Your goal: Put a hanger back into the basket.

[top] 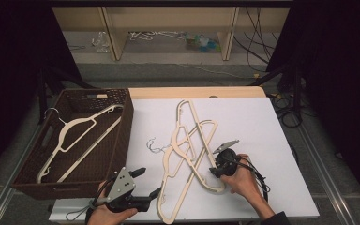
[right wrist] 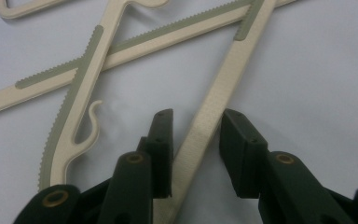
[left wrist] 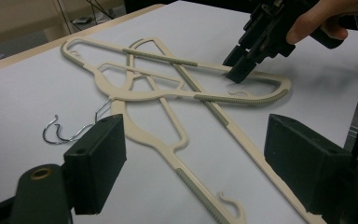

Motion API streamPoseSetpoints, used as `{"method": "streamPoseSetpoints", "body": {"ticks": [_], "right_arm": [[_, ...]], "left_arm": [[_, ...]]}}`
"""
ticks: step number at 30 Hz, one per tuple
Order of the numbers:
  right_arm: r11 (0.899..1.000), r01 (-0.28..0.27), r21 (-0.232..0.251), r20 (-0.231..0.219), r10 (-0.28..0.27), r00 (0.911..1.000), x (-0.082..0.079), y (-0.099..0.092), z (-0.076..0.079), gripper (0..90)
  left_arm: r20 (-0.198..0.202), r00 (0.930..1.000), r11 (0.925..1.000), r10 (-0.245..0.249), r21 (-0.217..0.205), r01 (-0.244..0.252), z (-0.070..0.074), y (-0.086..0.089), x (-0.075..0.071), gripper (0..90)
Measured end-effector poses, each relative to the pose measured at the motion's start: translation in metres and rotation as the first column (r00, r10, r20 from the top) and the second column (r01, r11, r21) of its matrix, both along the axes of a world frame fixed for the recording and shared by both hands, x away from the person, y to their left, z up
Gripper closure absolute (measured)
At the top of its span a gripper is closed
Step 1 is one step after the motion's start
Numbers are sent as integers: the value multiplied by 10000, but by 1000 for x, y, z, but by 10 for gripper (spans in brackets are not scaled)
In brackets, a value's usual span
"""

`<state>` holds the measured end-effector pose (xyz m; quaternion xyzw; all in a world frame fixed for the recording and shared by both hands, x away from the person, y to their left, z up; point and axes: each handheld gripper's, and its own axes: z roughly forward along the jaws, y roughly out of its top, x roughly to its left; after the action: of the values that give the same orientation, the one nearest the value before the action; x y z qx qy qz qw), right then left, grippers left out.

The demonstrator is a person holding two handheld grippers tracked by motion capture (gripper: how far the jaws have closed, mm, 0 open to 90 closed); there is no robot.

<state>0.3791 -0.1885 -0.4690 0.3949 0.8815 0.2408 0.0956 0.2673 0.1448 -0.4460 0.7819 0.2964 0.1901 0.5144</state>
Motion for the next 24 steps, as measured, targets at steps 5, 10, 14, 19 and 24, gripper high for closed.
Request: {"method": "streamPoseSetpoints", "body": {"ticks": [5,10,14,19,24], "right_arm": [[9997,205,153,-119,-203,9997,1,-6,1,717],[9991,335,274,-292,-327,9990,4,-15,1,767],[9998,104,178,-348,-97,9993,7,-26,3,796],[9985,-478,-252,-308,470,9984,7,-32,7,799],[9926,-1050,-613,-100,1046,9945,4,-35,20,799]], "left_arm": [[-13,10000,10000,74,39,-74,0,1,-1,210],[1,10000,9999,82,58,-82,0,1,-1,211],[-8,10000,9999,81,59,-81,0,1,0,212],[-20,10000,9998,89,151,-89,-1,1,1,222],[285,9995,9986,109,509,-124,-3,0,6,232]]}}
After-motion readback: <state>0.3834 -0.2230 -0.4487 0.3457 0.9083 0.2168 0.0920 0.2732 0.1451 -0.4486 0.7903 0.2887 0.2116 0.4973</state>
